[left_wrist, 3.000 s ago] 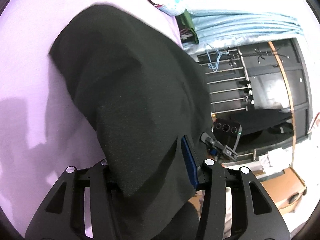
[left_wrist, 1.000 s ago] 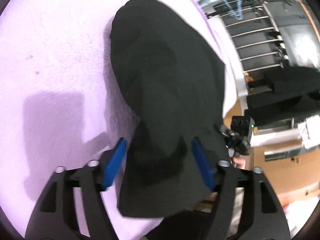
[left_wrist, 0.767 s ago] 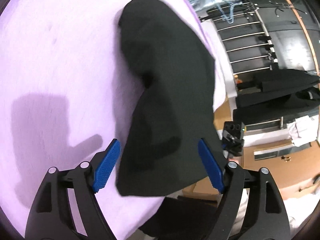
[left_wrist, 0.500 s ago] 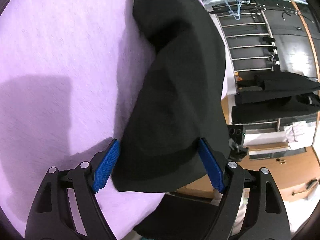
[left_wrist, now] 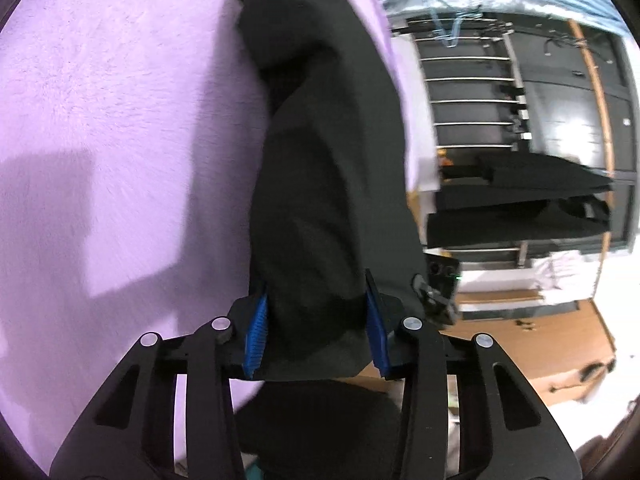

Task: Fold large clothes
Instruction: 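Lower the folded end onto the jacket and open both grippers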

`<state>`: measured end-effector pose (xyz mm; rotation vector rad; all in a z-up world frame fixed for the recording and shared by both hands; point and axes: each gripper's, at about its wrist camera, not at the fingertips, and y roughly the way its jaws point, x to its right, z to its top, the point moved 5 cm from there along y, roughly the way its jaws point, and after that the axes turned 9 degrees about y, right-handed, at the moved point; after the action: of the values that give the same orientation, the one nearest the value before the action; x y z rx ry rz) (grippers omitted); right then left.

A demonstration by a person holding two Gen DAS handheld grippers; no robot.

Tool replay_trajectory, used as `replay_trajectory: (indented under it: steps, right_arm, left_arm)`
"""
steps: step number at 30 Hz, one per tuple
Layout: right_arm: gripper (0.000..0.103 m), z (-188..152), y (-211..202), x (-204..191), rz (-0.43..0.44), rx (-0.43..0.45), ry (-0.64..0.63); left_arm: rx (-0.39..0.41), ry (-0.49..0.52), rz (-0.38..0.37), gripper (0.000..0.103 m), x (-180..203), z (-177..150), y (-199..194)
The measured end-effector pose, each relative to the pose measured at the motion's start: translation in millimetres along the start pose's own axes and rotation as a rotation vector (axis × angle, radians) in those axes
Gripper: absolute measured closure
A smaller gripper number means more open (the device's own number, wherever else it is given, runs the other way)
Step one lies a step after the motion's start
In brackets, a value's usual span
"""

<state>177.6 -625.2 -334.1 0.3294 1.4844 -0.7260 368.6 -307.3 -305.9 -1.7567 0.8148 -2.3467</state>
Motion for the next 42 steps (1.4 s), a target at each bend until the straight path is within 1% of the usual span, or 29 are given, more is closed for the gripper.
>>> replay_trajectory:
  steps: [1, 2, 3, 4, 5, 6, 7, 8, 9, 11, 12, 13, 15, 16, 17, 19, 20, 21, 22, 23, 25, 26, 29, 31, 34, 36, 38, 40, 42]
  right_arm:
    - [0.064, -2.5, 0.6, -4.1, 0.006, -0.008, -0.002]
    - [0.064, -6.2, 3.0, -4.1, -0.013, -0.018, -0.003]
    - [0.064, -7.3, 11.5, 0.6, -0.056, -0.032, 0.002]
    - [0.062, -11.0, 16.6, 10.0, -0.105, -0.048, 0.016]
    - [0.06, -14.5, 24.7, 28.0, -0.174, -0.065, 0.053]
    - [0.059, -17.1, 29.1, 42.7, -0.218, -0.071, 0.087]
    - [0.057, -19.4, 31.9, 55.1, -0.234, -0.067, 0.126]
    - [0.053, -20.9, 31.4, 61.4, -0.222, -0.045, 0.159]
    - [0.051, -21.7, 28.2, 58.6, -0.218, -0.024, 0.15]
    - [0.031, -21.8, 25.3, 46.4, -0.246, 0.023, 0.107]
    - [0.029, -22.2, 23.6, 39.7, -0.254, 0.039, 0.094]
    - [0.029, -23.0, 21.0, 33.3, -0.257, 0.045, 0.084]
    - [0.028, -20.4, 14.8, 25.0, -0.29, 0.06, 0.073]
    - [0.024, -20.1, 11.0, 18.5, -0.321, 0.074, 0.062]
    - [0.021, -24.5, 4.9, 19.8, -0.337, 0.084, 0.053]
    - [0.019, -26.8, 5.4, 8.8, -0.36, 0.09, 0.039]
    - [0.015, -30.1, 4.1, 2.6, -0.402, 0.096, 0.028]
    - [0.012, -33.5, -2.0, 4.7, -0.43, 0.102, 0.024]
    - [0.009, -36.3, -4.3, 2.4, -0.474, 0.107, 0.024]
    - [0.009, -40.6, -6.9, 0.8, -0.545, 0.118, 0.034]
    - [0.008, -47.8, -8.6, -2.3, -0.621, 0.148, 0.03]
    - [0.008, -50.9, -11.2, -13.5, -0.66, 0.17, 0.008]
    - [0.007, -68.4, -17.8, -42.3, -0.703, 0.219, -0.046]
    - [0.007, -87.1, -16.4, -66.0, -0.74, 0.241, -0.088]
    - [0.007, -109.2, -23.5, -88.1, -0.778, 0.261, -0.157]
    - [0.007, -134.4, -21.5, -101.1, -0.811, 0.258, -0.214]
    - [0.007, -159.4, -21.6, -123.2, -0.857, 0.259, -0.284]
    - [0.007, -177.8, -19.5, -141.8, -0.894, 0.277, -0.345]
    - [0.007, -194.6, -15.7, -159.4, -0.94, 0.295, -0.401]
  left_arm:
    - [0.006, -0.006, -0.016, 0.064, 3.5, -3.6, -6.3]
    - [0.002, -0.019, -0.011, 0.064, 2.8, -7.7, -9.9]
    - [-0.014, -0.027, 0.023, 0.064, -1.1, -11.8, -9.7]
    - [-0.036, -0.032, 0.075, 0.064, -7.7, -16.6, -7.7]
    - [-0.067, -0.052, 0.143, 0.064, -20.1, -23.2, -2.1]
    - [-0.085, -0.082, 0.183, 0.063, -32.5, -28.9, 3.4]
    - [-0.088, -0.101, 0.196, 0.063, -39.4, -32.3, 6.3]
    - [-0.081, -0.099, 0.203, 0.062, -42.2, -33.7, 7.6]
    - [-0.068, -0.088, 0.206, 0.06, -41.8, -34.1, 7.5]
    - [-0.052, -0.072, 0.217, 0.055, -35.8, -34.0, 5.1]
    - [-0.057, -0.064, 0.233, 0.048, -35.1, -35.7, 3.3]
    - [-0.064, -0.046, 0.273, 0.039, -32.3, -36.7, -0.1]
    - [-0.053, -0.019, 0.331, 0.028, -28.0, -39.9, -6.2]
    - [-0.039, 0.003, 0.359, 0.027, -22.6, -40.0, -12.5]
    - [-0.025, 0.018, 0.369, 0.025, -17.1, -40.0, -17.5]
    - [0.007, 0.042, 0.404, 0.01, -5.5, -42.0, -28.5]
    - [0.022, 0.058, 0.44, 0.009, 0.1, -43.2, -33.1]
    - [0.037, 0.088, 0.487, 0.007, 8.8, -46.1, -39.0]
    - [0.043, 0.108, 0.506, 0.007, 15.4, -49.0, -40.6]
    - [0.049, 0.129, 0.52, 0.007, 22.7, -53.3, -43.6]
    - [0.063, 0.163, 0.548, 0.007, 38.1, -61.3, -48.6]
    - [0.071, 0.185, 0.573, 0.007, 46.3, -66.7, -51.6]
    - [0.088, 0.259, 0.64, 0.007, 72.8, -82.7, -53.2]
    - [0.104, 0.297, 0.673, 0.006, 88.7, -95.0, -55.1]
    - [0.134, 0.352, 0.72, 0.006, 111.0, -107.5, -58.1]
    - [0.156, 0.393, 0.747, 0.006, 128.3, -122.2, -60.7]
    - [0.168, 0.412, 0.77, 0.006, 141.2, -132.0, -59.8]
    - [0.179, 0.424, 0.768, 0.006, 153.4, -143.5, -59.4]
    - [0.18, 0.429, 0.73, 0.006, 162.8, -155.6, -57.8]
